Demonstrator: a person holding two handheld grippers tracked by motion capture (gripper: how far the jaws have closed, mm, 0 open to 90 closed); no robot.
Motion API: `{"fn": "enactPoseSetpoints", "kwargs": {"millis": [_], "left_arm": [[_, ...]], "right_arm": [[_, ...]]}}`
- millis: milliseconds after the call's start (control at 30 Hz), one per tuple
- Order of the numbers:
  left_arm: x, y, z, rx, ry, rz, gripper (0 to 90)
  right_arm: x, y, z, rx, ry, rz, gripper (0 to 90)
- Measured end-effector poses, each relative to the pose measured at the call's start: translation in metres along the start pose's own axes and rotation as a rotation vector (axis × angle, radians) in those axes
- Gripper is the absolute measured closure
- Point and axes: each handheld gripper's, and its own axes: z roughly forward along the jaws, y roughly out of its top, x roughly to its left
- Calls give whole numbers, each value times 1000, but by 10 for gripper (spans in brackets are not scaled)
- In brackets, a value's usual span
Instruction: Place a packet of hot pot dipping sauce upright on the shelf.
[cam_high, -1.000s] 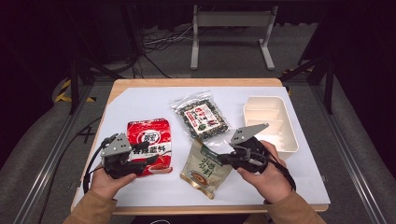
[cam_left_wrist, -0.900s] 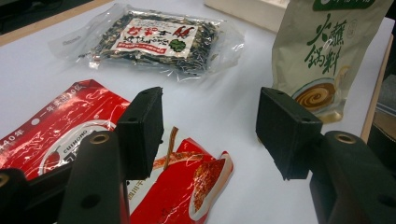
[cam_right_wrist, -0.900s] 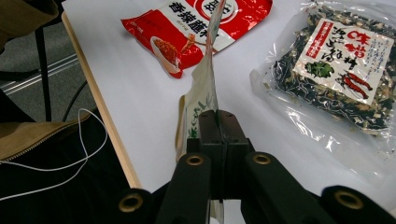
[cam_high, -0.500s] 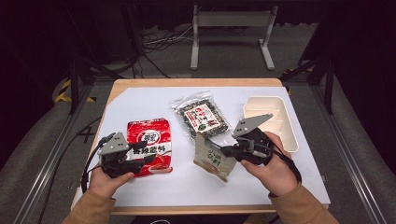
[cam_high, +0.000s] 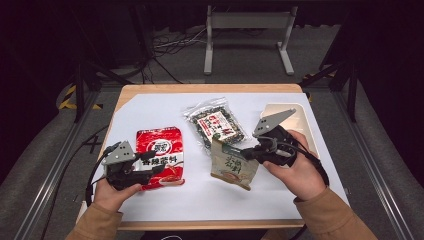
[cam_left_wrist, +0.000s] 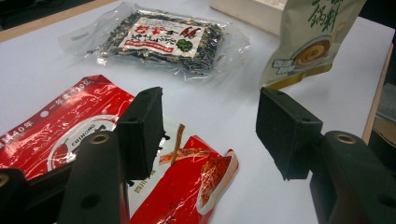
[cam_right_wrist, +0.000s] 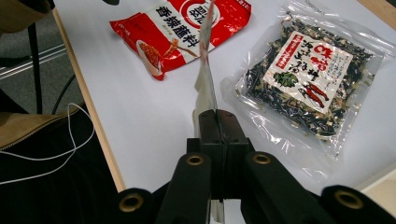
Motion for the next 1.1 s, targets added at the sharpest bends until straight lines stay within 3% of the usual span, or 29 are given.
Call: {"fn": "enactPoseSetpoints", "kwargs": {"millis": [433, 1100], "left_arm": [[2, -1, -1, -3, 6, -5, 418], [4, -8, -8, 3, 25, -28, 416]], "right_arm": [[-21, 11, -25, 20, 7, 8, 900], [-52, 25, -61, -12, -41, -44, 900]]}}
